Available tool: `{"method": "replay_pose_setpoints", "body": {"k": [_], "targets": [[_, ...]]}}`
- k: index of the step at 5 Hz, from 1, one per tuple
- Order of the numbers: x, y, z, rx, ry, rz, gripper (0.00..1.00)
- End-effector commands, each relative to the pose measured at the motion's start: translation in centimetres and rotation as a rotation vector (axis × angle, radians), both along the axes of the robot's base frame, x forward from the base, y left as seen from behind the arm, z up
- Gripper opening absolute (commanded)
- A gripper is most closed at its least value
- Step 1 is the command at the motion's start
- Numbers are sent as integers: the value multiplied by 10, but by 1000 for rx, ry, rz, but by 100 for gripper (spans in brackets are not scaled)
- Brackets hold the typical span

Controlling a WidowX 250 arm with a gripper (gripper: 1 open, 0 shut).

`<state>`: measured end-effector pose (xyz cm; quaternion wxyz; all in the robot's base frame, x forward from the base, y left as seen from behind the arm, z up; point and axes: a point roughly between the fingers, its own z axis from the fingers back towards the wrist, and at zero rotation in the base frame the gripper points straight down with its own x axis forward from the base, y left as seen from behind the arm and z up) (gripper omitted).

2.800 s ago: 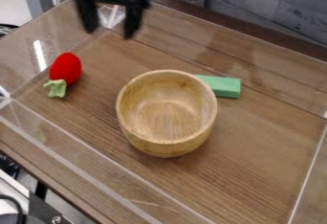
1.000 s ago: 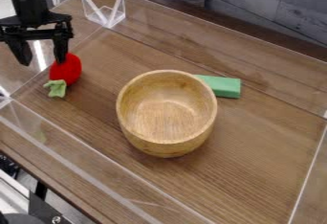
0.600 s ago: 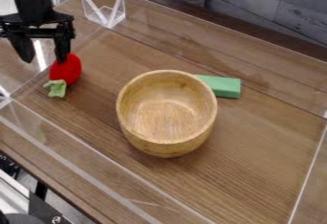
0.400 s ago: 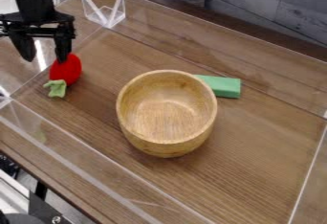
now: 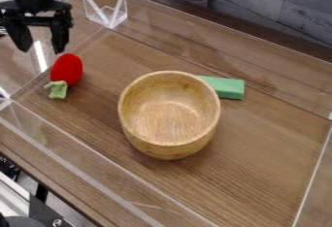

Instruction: Move the red fruit to the right

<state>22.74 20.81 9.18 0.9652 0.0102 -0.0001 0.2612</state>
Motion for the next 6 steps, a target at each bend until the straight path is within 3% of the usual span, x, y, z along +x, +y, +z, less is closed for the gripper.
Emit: {"method": "replay_pose_setpoints", "body": {"k": [1,2,4,5,6], "targets": [[3,1,13,60,-51,-12,100],[-1,-3,3,61,-44,-10,100],[6,-9,-19,52,-24,-18,100],[6,-17,-33,52,-14,34,100],[7,-24,-41,52,-12,85,0]]}}
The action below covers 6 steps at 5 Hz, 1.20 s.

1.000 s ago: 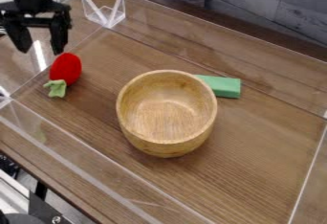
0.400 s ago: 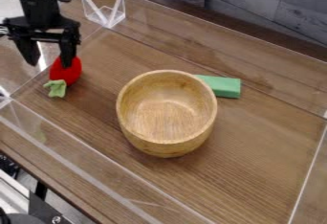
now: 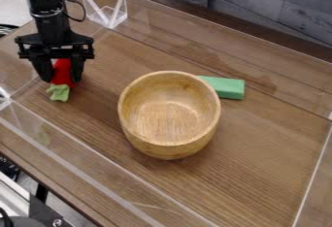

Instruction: Move the red fruit to the right

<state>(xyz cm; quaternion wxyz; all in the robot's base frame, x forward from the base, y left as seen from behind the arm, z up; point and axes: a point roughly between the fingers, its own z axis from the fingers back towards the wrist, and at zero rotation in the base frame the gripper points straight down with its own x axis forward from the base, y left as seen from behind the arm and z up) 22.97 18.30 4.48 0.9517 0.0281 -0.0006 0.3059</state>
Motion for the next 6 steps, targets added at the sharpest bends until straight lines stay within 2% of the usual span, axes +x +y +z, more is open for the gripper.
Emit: {"method": "replay_pose_setpoints", "body": {"k": [1,2,4,6], "targets": [[14,11,15,9,-25,58,0],[26,22,19,0,-30,106,0],[27,29,21,-11,-24,16,0],[41,34,17,-28,-10,-51,0]]}}
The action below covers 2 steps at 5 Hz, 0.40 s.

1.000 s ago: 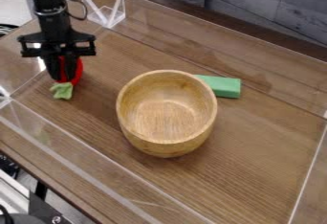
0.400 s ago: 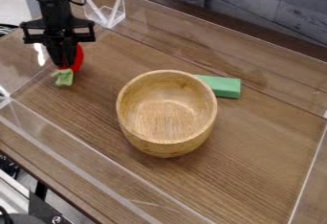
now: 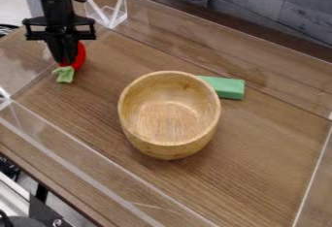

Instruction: Move the red fruit to the right

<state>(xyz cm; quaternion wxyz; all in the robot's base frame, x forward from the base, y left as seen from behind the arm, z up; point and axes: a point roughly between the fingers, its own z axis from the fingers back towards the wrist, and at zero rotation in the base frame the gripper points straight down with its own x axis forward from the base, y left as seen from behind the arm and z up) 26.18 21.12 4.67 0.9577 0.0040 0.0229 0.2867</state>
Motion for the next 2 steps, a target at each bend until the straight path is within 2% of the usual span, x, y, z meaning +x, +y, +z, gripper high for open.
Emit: {"method": "replay_pose_setpoints", "body": {"k": [1,2], "targets": [[14,3,13,21,-31,-40,100],[19,3,11,9,-20,-34,0]]}}
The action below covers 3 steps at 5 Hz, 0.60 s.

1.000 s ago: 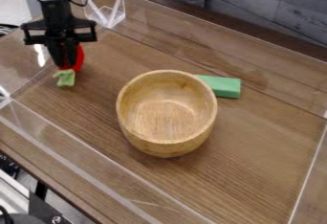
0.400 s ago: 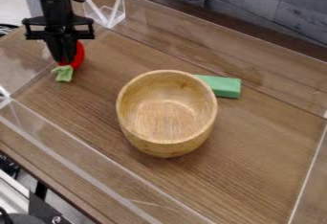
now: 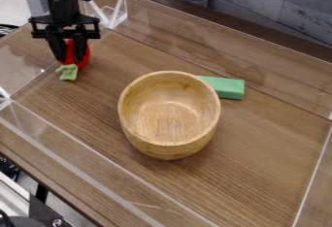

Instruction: Move the red fruit to the right

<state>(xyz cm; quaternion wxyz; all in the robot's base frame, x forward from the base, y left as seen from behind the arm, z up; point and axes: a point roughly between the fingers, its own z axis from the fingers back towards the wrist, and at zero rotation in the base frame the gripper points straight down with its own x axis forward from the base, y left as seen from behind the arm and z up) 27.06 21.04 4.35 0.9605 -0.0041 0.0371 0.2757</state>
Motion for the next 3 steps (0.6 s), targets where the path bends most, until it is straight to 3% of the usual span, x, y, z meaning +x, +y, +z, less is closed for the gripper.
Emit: {"method": "replay_pose_setpoints", "body": {"k": [1,2,3], "targets": [[15,2,12,23,-33,-8,0],[13,1,9,14,-23,-89,0],[12,-1,7,1,-12,-167,100]]}}
